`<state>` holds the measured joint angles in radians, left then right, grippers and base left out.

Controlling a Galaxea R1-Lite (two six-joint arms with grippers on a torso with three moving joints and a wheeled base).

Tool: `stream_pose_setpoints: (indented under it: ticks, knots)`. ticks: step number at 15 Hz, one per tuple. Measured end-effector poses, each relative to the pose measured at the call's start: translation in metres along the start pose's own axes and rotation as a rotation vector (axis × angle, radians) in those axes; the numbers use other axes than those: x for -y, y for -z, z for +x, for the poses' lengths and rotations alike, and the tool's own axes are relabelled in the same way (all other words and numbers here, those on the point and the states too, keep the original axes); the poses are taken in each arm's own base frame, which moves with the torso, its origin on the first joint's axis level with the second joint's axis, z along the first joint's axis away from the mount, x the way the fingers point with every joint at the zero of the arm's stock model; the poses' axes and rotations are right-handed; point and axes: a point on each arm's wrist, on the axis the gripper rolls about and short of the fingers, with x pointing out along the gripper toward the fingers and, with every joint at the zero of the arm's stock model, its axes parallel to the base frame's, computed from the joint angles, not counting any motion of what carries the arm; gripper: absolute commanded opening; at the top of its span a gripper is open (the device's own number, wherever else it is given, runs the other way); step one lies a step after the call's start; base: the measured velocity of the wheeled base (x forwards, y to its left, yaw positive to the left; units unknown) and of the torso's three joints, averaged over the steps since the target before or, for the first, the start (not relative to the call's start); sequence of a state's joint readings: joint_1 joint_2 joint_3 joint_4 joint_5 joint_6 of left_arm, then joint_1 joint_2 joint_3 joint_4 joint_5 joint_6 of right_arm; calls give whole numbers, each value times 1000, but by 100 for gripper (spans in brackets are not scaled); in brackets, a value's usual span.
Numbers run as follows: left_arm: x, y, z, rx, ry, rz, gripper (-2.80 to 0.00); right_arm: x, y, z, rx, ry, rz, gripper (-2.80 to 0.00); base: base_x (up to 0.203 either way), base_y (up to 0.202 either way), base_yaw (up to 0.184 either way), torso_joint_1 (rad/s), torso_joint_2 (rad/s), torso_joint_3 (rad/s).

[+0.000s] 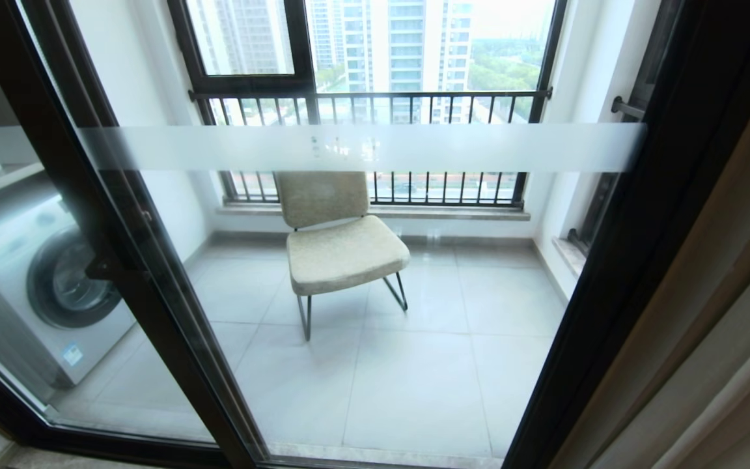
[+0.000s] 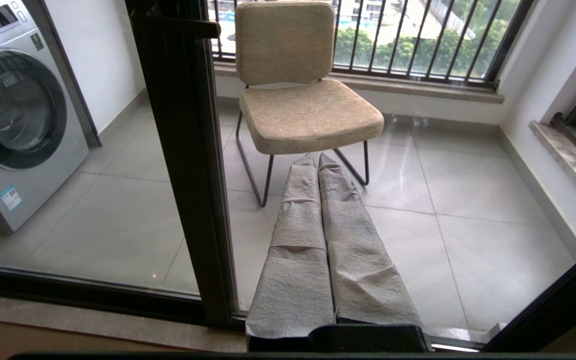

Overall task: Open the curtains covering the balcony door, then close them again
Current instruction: Close the inner curtains on both sides

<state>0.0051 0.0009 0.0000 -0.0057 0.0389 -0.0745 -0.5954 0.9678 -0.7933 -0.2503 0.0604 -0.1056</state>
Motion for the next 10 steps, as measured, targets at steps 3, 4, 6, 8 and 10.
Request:
stream_pose_setpoints:
  ticks: [3,4,6,8,10]
  knots:
    - [0,0,0,0,0,0,-280,-1,-6,23,11,-21,41,0,0,0,0,0,0,0]
    - [0,0,0,0,0,0,-280,-2,-6,30,10,-28,49,0,0,0,0,0,0,0]
    - [0,0,0,0,-1,0,-280,-2,-6,42,9,-36,65,0,0,0,0,0,0,0]
    - [0,0,0,0,0,0,-280,-5,-6,51,-1,-54,73,-280,0,0,0,0,0,0]
    - [0,0,0,0,-1,0,-280,-8,-4,56,-13,-70,83,-280,0,0,0,0,0,0]
